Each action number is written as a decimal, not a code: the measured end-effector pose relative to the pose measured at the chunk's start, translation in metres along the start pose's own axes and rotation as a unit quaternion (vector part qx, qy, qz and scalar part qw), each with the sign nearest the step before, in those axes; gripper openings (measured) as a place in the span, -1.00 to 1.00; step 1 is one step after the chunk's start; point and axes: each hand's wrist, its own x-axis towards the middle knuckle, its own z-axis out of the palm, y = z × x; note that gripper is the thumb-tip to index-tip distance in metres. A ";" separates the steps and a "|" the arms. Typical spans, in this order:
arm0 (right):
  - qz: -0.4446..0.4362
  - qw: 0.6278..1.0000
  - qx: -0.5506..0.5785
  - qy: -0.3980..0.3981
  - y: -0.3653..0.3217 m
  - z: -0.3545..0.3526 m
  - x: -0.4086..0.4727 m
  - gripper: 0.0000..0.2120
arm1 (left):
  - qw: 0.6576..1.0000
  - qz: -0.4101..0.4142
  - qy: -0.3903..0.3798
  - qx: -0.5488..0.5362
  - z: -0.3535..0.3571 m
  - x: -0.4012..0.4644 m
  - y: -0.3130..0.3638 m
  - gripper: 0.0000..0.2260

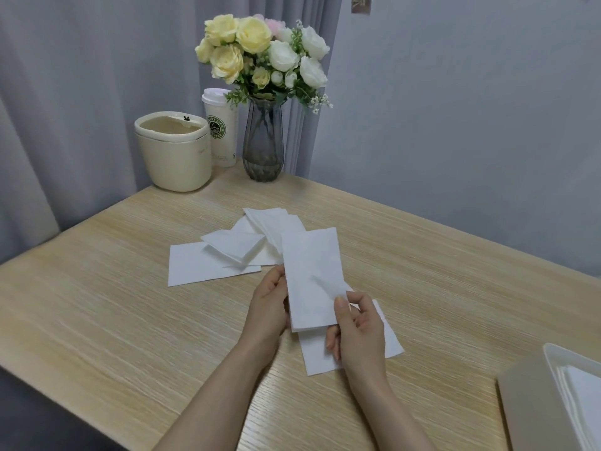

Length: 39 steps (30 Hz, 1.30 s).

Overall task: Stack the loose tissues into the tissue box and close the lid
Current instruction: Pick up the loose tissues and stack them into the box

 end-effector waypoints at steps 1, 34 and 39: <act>-0.001 1.000 0.000 -0.002 0.000 0.000 0.000 -0.90 | 1.000 -0.004 0.000 -0.008 -0.001 0.001 0.000 -0.84; -0.031 0.996 -0.018 0.075 -0.006 -0.012 0.011 -0.92 | 0.992 0.068 0.065 0.083 -0.009 0.009 -0.011 -0.73; -0.016 0.981 -0.157 0.114 -0.012 -0.037 0.040 -0.84 | 0.974 0.096 0.065 0.194 -0.010 0.012 -0.017 -0.67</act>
